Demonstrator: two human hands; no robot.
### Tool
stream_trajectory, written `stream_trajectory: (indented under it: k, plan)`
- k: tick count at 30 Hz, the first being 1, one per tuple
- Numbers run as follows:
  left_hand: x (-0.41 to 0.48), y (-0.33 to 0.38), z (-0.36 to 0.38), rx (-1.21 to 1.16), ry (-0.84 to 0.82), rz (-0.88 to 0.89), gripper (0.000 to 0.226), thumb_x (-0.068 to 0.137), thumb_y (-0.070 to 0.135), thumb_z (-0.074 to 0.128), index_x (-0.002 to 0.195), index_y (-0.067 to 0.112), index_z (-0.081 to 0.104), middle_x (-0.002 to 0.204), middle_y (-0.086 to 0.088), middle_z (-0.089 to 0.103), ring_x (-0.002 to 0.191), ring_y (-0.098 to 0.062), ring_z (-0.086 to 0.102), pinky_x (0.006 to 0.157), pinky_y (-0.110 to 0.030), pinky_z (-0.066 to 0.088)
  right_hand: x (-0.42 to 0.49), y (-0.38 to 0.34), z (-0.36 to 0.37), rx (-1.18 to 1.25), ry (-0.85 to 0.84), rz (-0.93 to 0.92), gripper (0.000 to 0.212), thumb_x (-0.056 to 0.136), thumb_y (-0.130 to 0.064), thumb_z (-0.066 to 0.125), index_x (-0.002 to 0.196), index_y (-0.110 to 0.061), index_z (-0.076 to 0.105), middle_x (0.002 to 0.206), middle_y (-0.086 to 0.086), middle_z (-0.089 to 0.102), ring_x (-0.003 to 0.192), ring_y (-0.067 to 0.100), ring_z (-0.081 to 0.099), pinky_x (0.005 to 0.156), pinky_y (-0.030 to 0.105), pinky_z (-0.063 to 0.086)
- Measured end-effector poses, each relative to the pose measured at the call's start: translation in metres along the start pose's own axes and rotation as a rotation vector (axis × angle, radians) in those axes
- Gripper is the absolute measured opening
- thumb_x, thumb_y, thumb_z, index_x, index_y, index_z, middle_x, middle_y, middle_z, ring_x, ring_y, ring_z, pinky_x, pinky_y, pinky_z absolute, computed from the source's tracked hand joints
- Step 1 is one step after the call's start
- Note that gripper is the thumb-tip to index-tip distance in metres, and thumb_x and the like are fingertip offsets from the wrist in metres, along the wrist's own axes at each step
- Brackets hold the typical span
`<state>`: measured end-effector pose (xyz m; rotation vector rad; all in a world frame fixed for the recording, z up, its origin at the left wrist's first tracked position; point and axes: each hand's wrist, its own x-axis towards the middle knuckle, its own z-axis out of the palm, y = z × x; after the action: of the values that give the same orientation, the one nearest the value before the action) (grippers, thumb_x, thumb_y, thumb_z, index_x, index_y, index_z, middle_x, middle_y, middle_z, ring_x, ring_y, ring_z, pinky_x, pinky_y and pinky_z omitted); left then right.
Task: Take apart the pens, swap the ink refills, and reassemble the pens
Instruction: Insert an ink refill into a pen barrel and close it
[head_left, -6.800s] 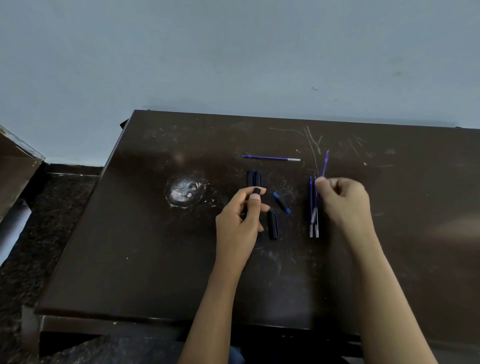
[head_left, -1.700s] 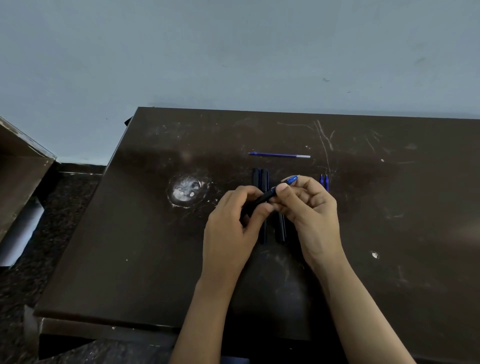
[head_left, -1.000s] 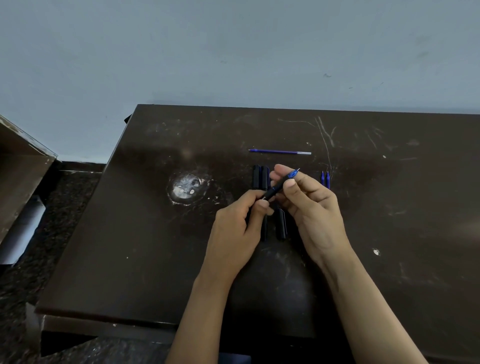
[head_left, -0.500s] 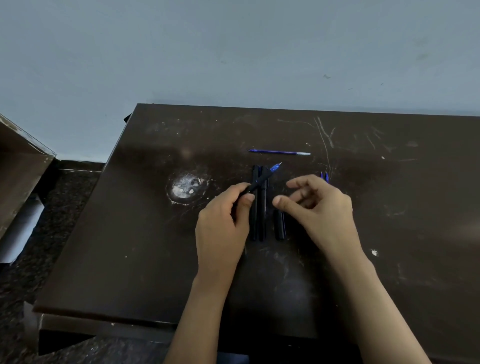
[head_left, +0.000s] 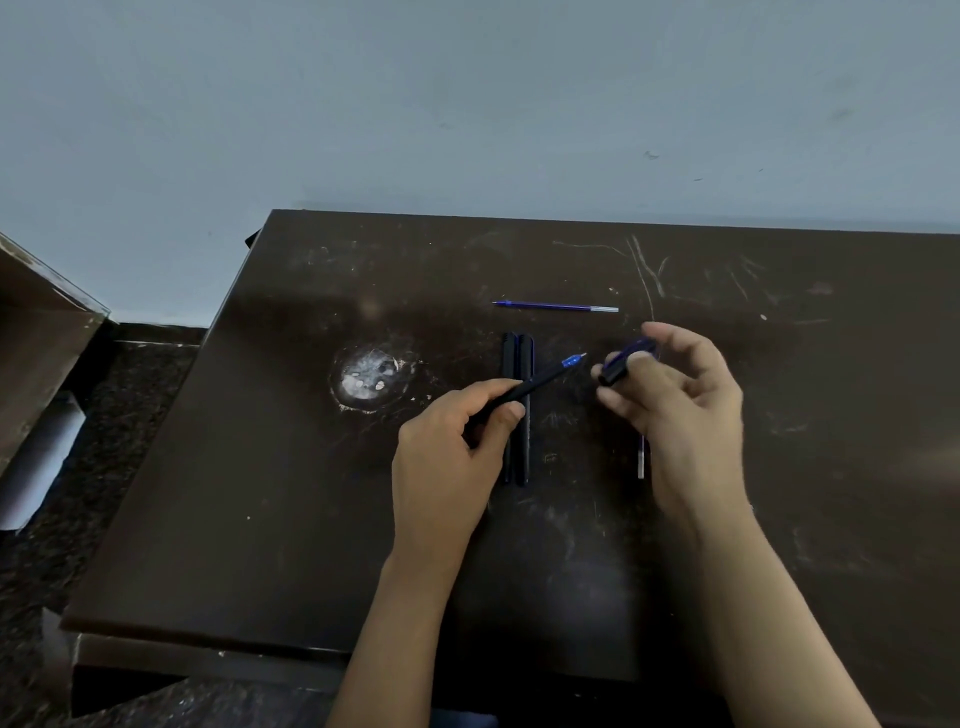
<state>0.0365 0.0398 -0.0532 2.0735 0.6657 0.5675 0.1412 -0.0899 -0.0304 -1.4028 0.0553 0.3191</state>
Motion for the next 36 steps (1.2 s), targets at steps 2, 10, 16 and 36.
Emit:
stream_trajectory:
  k: [2,10,16,36]
  plan:
    - [-0.001,0.001,0.001,0.02,-0.026,0.007,0.024,0.087,0.027,0.066,0.11,0.032,0.071,0.097,0.016,0.071,0.09,-0.001,0.065,0.081,-0.019,0.053,0.002,-0.002,-0.001,0.185,0.009,0.031,0.024,0.095,-0.001,0.055,0.118,-0.007,0.058,0.079,0.007,0.072,0.079,0.022,0.072,0.068,0.027,0.059]
    - [-0.002,0.003,0.003,0.022,-0.029,0.013,0.023,0.086,0.027,0.067,0.108,0.033,0.071,0.095,0.019,0.071,0.087,-0.002,0.066,0.08,-0.022,0.054,-0.001,0.002,0.005,0.168,-0.118,0.013,0.019,0.092,0.004,0.057,0.108,-0.006,0.059,0.075,0.009,0.07,0.074,0.018,0.071,0.071,0.03,0.06]
    - [-0.003,0.005,0.003,0.017,0.043,0.029,0.023,0.086,0.02,0.069,0.107,0.029,0.072,0.09,0.021,0.069,0.085,0.001,0.067,0.079,-0.018,0.054,-0.011,0.01,0.02,0.132,-0.181,0.007,0.026,0.084,0.007,0.066,0.106,-0.006,0.062,0.075,0.017,0.062,0.074,0.022,0.065,0.073,0.029,0.059]
    - [-0.012,0.022,0.018,0.098,-0.028,0.127,0.034,0.092,0.028,0.052,0.122,0.016,0.063,0.106,0.006,0.07,0.096,-0.004,0.065,0.082,-0.021,0.053,-0.011,0.012,0.024,-0.122,-0.044,-0.037,0.065,0.079,-0.012,0.076,0.133,-0.039,0.053,0.089,0.006,0.073,0.081,0.019,0.072,0.083,0.038,0.058]
